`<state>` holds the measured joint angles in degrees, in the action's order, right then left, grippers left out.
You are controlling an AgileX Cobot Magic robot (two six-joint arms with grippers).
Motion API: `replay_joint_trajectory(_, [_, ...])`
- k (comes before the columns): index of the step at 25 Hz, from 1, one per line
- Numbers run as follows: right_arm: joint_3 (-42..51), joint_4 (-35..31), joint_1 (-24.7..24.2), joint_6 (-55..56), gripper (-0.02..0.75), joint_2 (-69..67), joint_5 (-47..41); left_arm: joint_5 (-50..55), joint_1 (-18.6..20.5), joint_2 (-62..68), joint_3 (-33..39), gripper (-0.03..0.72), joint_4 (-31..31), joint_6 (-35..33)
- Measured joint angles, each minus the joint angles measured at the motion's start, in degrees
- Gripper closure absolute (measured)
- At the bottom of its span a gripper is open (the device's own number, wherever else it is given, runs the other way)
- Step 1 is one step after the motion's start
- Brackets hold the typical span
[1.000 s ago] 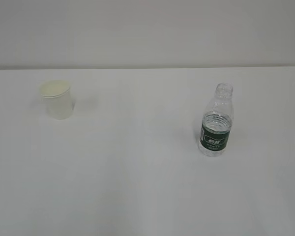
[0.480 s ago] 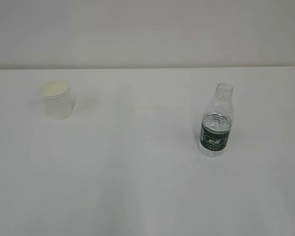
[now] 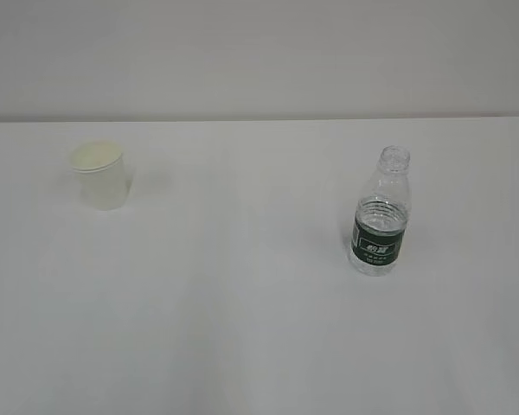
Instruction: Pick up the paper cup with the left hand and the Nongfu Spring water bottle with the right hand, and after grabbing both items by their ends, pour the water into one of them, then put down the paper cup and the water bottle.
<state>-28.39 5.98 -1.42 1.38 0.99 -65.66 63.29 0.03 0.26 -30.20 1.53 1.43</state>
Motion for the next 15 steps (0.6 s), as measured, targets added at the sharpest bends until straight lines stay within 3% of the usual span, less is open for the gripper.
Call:
replay_joint_trajectory(10, [-0.2,-2.1,0.0,0.6,0.150,0.0,1.3,-0.1,0.0,0.3,-0.1,0.276,-3.5,0.0])
replay_joint_trajectory(15, [-2.0,-4.8,0.0,0.0,0.151,0.0,2.8,-2.0,0.0,4.8,-3.7,0.205,-7.4,-1.9])
